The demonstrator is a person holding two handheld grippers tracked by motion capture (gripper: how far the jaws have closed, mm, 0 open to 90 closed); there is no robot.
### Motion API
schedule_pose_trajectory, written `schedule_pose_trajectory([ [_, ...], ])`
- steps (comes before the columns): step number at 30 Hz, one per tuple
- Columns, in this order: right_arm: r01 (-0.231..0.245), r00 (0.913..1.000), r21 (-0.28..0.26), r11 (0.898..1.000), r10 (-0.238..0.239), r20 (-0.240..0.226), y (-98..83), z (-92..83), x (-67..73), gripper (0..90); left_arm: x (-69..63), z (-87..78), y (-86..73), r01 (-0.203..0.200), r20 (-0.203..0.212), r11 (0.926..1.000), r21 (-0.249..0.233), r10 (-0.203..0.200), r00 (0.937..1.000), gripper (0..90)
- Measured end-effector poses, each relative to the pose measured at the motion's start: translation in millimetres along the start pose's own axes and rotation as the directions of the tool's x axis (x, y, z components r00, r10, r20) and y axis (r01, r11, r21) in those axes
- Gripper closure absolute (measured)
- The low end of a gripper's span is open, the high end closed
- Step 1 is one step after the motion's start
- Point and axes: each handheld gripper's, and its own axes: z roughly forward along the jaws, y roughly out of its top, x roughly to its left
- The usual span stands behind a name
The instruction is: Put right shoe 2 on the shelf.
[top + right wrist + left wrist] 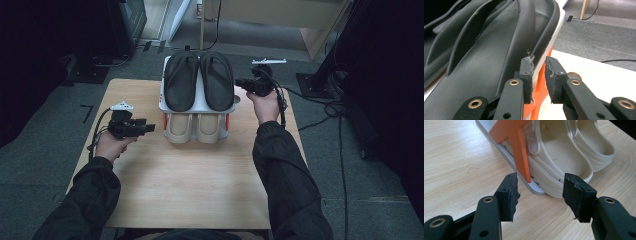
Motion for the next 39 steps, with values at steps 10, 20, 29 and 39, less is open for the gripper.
schedule_pose_trajectory([
  [10,0.026,0.9995,0.002,1.0,-0.026,-0.017,-3.3,6.2,7.5,75.5,1.3,-0.6,-0.2,0.003,0.002,1.0,-0.002,-0.003,1.0,46.2],
  [20,0.032,0.9984,0.001,0.999,-0.032,-0.046,-4.9,7.0,14.6,75.1,0.7,-0.7,0.1,0.0,0.003,1.0,-0.001,0.0,1.0,46.2],
  [29,0.035,0.9979,-0.006,0.999,-0.035,-0.055,-5.1,8.7,16.2,73.8,0.2,-0.4,0.5,-0.002,0.003,1.0,-0.002,0.002,1.0,46.2],
  [39,0.03,0.9994,-0.032,0.999,-0.031,-0.014,-2.3,18.4,8.6,71.1,1.0,-1.0,0.3,0.005,0.003,0.9999,-0.009,-0.005,1.0,46.2],
])
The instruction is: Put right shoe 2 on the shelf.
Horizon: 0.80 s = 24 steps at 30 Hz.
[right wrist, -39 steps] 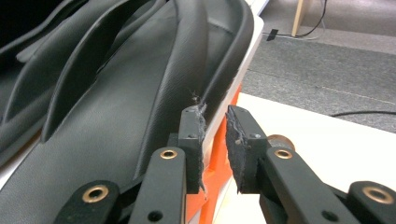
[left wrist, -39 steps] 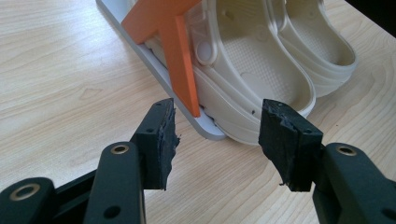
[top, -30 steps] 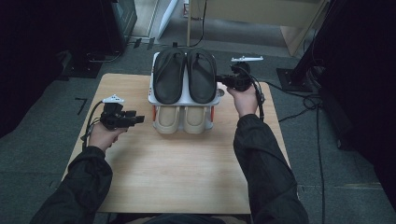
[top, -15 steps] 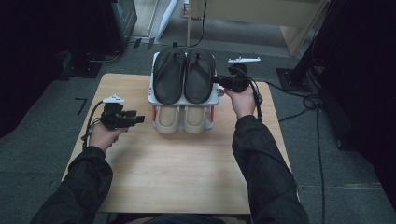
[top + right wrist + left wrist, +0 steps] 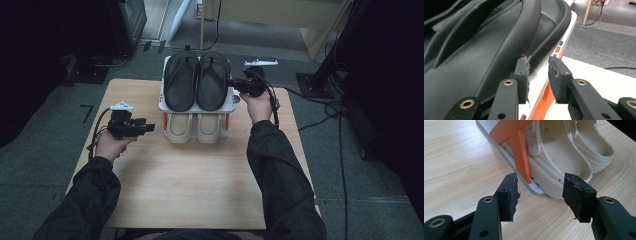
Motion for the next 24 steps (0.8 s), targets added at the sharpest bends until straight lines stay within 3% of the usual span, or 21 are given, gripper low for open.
schedule_pose_trajectory([
  [8,0.007,0.9999,-0.001,1.0,-0.007,0.012,1.0,1.3,2.1,71.0,0.3,-0.1,0.1,-0.002,0.001,1.0,0.0,0.002,1.0,46.2],
  [24,0.035,0.9992,-0.003,0.999,-0.035,-0.021,-11.4,-11.2,-0.1,63.3,-0.4,1.2,0.1,0.002,0.001,1.0,0.004,-0.002,1.0,46.1],
])
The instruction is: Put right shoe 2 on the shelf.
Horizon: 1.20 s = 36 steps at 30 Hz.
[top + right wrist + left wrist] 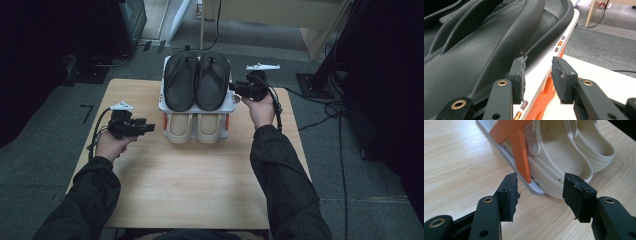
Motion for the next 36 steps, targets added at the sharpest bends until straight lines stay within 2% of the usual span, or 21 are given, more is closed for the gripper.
schedule_pose_trajectory([
  [15,0.043,0.9989,-0.021,0.999,-0.043,-0.017,-22.3,-24.2,-4.2,58.5,1.2,-0.7,-2.2,-0.006,-0.006,0.9999,0.009,0.006,1.0,45.9],
  [24,0.052,0.9985,-0.003,0.999,-0.052,-0.02,-46.0,-33.9,-11.2,56.0,2.4,-0.6,-4.6,-0.007,-0.019,1.0,-0.001,0.007,0.9998,45.6],
  [36,0.068,0.9975,0.032,0.997,-0.067,-0.02,-91.1,-43.7,-20.1,54.8,6.2,2.2,-8.3,-0.002,-0.031,1.0,0.008,0.002,0.9995,44.5],
])
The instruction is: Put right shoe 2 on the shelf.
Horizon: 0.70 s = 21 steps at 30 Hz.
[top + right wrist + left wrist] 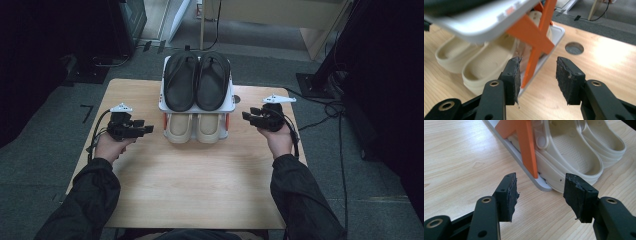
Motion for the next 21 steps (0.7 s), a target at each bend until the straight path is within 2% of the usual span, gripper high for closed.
schedule_pose_trajectory([
  [2,-0.012,0.9999,0.01,1.0,0.012,-0.01,-7.7,0.0,-1.5,55.0,0.7,-0.1,-0.8,0.003,0.0,1.0,-0.006,-0.003,1.0,44.7],
  [6,-0.004,0.9999,0.039,0.999,0.004,-0.014,-22.5,0.5,-3.2,55.3,2.4,-0.8,-2.0,0.006,-0.008,0.9999,-0.014,-0.006,1.0,44.8],
  [11,0.0,0.9998,0.042,0.999,0.001,-0.019,-43.8,0.9,-4.8,55.2,4.5,-0.9,-2.9,0.009,-0.023,0.9998,-0.019,-0.009,0.9997,44.4],
  [15,0.0,0.9995,0.038,0.999,0.002,-0.032,-53.6,-1.6,-6.9,54.9,5.5,-0.6,-3.0,0.025,-0.026,0.9995,-0.018,-0.025,0.9994,43.2],
  [18,0.003,0.9985,0.05,0.999,0.0,-0.054,-63.7,-1.0,-8.4,54.9,6.4,0.1,-3.2,0.029,-0.021,0.9993,-0.025,-0.029,0.9994,42.5],
  [21,-0.01,0.997,0.066,0.998,0.015,-0.076,-68.4,2.7,-8.0,54.2,7.8,0.4,-4.0,0.024,-0.037,0.9994,-0.023,-0.025,0.999,41.0],
])
